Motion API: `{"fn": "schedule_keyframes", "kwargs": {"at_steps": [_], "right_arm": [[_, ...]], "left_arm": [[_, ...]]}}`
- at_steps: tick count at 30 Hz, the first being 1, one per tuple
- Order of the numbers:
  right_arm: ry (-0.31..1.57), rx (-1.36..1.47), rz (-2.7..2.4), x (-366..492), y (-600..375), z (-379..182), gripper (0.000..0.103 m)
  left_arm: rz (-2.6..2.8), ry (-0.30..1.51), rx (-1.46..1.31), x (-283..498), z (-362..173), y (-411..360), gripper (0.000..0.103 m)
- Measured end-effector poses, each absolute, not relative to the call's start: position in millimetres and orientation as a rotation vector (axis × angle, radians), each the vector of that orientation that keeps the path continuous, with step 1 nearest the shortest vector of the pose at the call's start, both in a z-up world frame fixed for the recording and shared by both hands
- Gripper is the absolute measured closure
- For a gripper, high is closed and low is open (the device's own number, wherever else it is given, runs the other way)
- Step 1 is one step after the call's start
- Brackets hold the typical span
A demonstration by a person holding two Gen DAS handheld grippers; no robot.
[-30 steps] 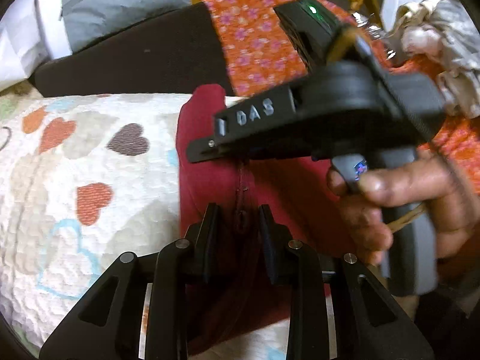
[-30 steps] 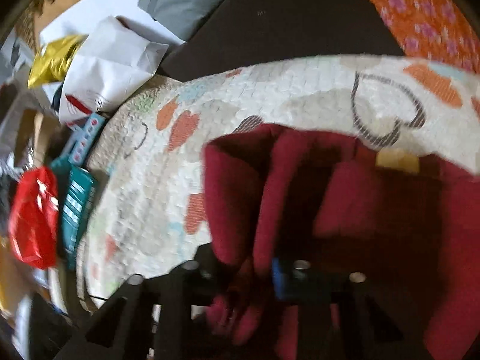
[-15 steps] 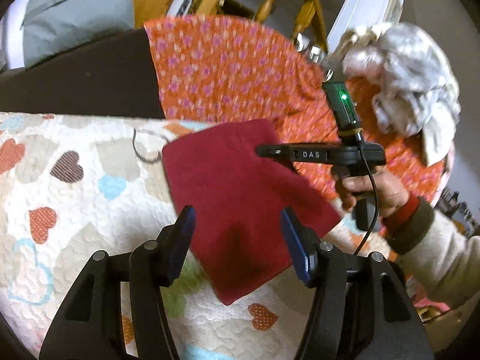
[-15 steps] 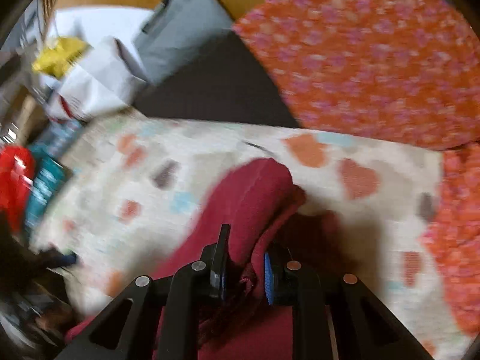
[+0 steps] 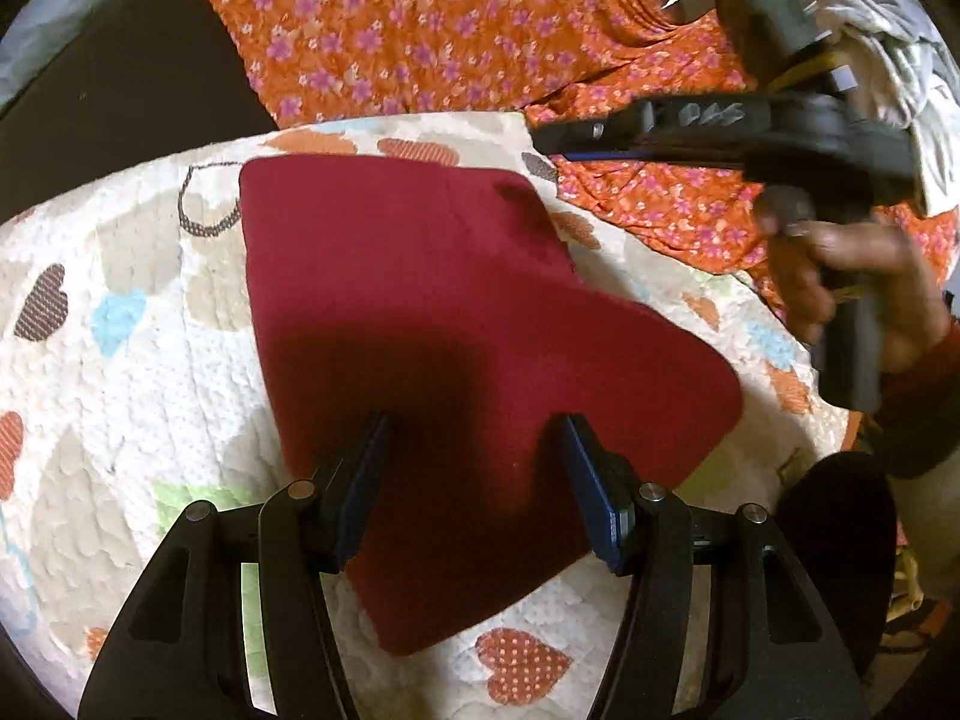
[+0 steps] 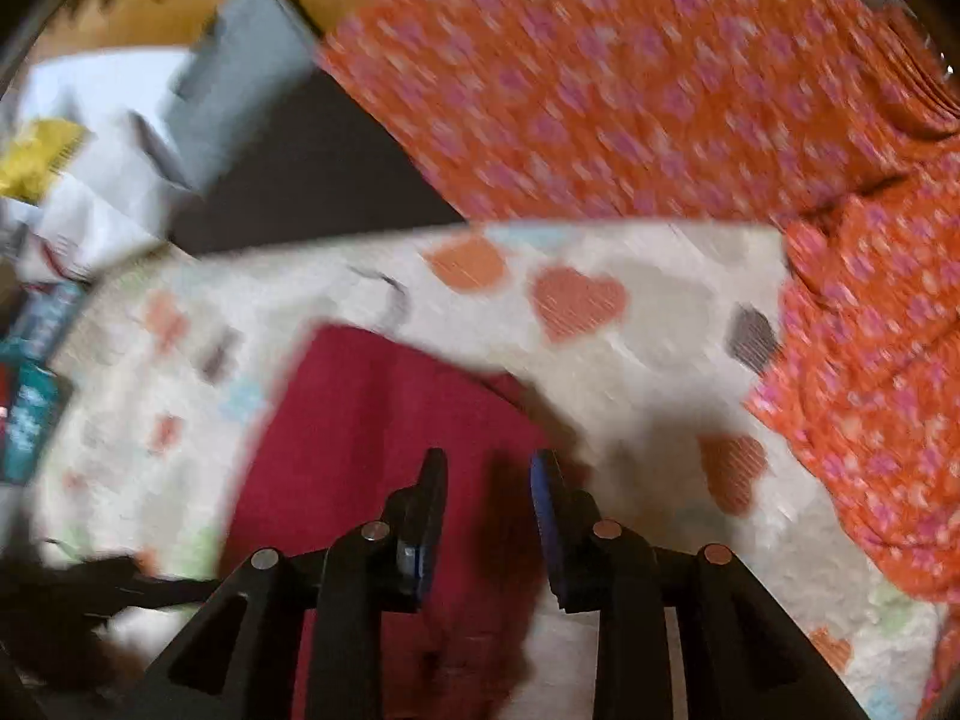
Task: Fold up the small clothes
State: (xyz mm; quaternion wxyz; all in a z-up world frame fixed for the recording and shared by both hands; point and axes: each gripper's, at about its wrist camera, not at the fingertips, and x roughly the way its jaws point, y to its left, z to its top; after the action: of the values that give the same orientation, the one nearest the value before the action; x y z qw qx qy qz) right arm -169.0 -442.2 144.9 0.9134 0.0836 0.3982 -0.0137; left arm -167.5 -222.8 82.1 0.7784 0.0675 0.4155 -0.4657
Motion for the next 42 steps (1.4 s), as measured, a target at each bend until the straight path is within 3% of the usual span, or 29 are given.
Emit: {"fn": "schedule_keyframes", "kwargs": {"at_steps": [3, 6, 8, 17, 30, 42], "right_arm": [[0.878, 0.127, 0.079, -157.5, -415.5, 130.6, 0.076], [1.001, 0.055, -0.009, -134.4, -410.5, 80.5, 0.076], [0.985, 0.146, -0.004, -129.0, -423.4, 62.4, 0.077], [0.930, 0.126, 0.063, -193.5, -409.9, 118.2, 0.077], [1.012, 0.083, -0.015, -232.5, -398.4, 56.3, 0.077], [0.841, 0.254, -0.021, -247.9, -406.9, 108.3, 0.077]], "left_arm": [[-0.984, 0.885, 0.175, -172.7, 80.7, -229.6, 0.045], [-0.992, 0.881, 0.201, -174.1, 80.3, -233.9, 0.045], [-0.984, 0.888, 0.211, -175.9, 80.2, -234.2, 0.045], [-0.937, 0.932, 0.181, -179.6, 75.1, -207.3, 0.045], [-0.845, 0.915, 0.206, -186.7, 66.6, -218.8, 0.045], [-0.798, 0.935, 0.184, -182.8, 71.0, -216.8, 0.045]]}}
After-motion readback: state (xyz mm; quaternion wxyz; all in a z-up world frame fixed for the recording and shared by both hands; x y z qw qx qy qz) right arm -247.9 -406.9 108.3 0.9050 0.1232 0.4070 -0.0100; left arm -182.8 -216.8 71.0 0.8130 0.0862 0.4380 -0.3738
